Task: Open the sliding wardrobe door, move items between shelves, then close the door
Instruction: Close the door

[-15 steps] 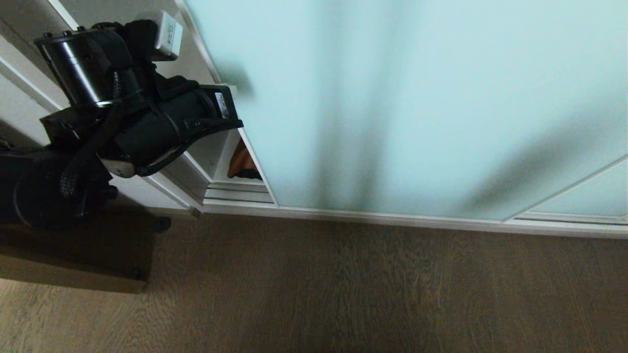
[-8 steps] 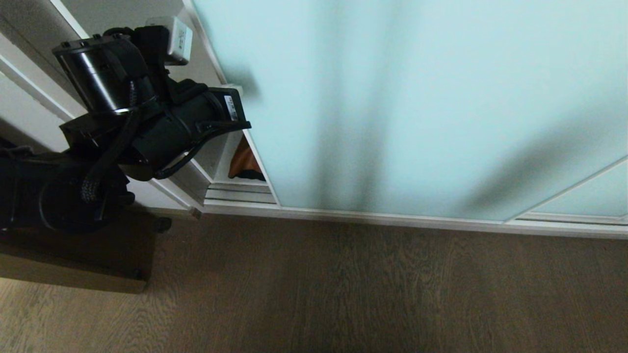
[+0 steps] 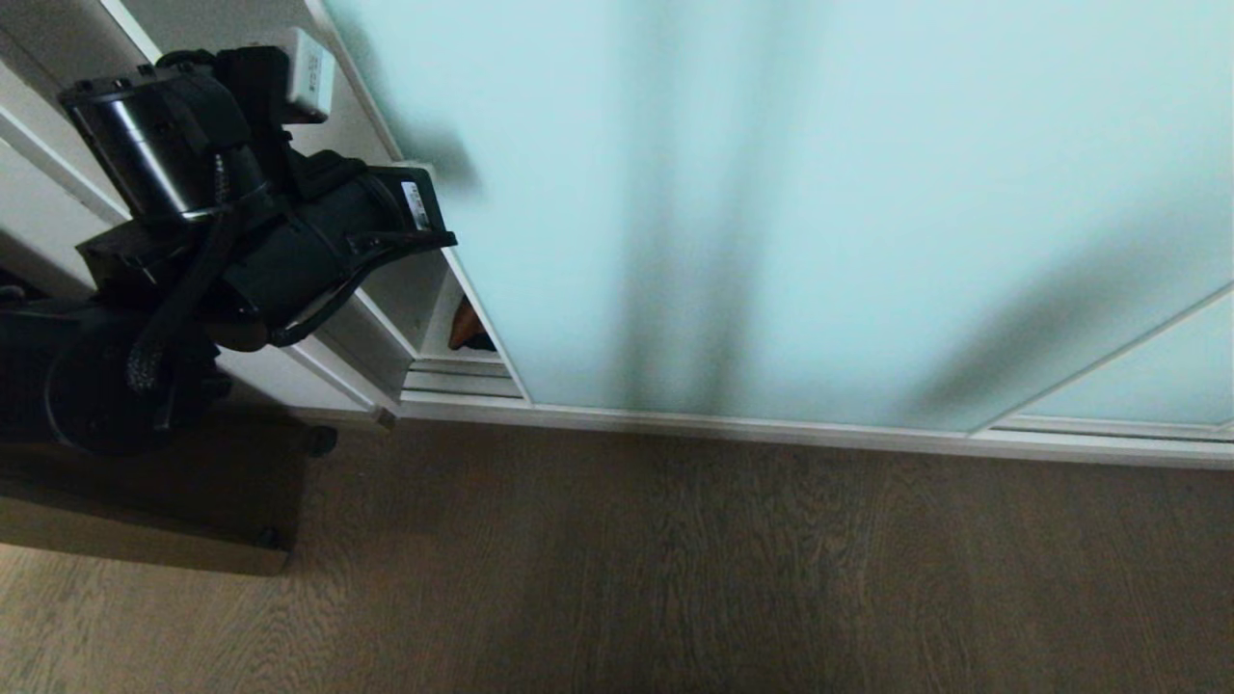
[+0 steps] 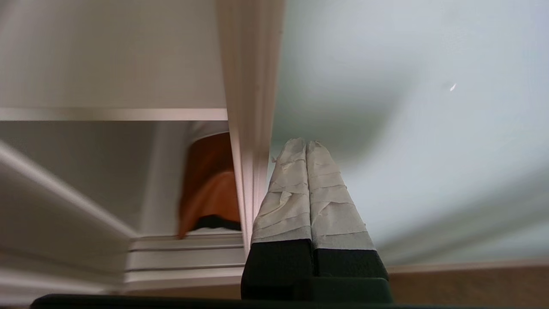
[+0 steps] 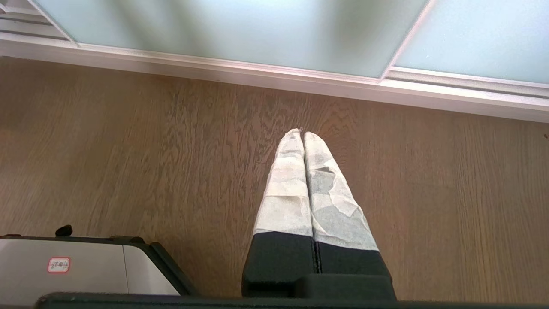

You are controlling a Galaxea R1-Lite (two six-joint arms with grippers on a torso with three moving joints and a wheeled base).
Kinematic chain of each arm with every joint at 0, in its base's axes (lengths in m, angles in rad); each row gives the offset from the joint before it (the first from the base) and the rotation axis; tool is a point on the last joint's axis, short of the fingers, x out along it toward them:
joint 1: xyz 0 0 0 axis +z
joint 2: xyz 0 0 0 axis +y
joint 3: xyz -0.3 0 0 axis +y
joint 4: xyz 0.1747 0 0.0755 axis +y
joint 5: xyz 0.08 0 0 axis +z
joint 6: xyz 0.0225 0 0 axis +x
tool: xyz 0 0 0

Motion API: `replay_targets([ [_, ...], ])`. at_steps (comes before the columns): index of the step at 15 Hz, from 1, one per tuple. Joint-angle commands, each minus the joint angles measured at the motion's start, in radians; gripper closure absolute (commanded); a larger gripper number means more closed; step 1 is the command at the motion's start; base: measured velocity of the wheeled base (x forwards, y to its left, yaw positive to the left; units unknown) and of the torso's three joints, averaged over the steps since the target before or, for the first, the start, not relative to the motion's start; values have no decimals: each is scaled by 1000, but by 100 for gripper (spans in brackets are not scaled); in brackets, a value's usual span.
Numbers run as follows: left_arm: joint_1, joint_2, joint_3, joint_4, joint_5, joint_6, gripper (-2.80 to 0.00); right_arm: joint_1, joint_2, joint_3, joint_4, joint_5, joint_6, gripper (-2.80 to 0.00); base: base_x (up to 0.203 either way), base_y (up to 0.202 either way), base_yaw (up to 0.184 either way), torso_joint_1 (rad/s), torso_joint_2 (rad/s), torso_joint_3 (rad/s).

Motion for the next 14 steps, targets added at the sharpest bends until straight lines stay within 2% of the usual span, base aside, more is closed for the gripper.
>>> replay_targets([
  [1,20,-28,-1,-11,-3,1,0,0,0,0,0,0,0,0,0,0,0,0,0,0],
  [9,114,-110,53,-6,-9,1,0,0,0,0,0,0,0,0,0,0,0,0,0,0],
  [14,214,-119,65,-8,-18,-3,0,0,0,0,0,0,0,0,0,0,0,0,0,0],
])
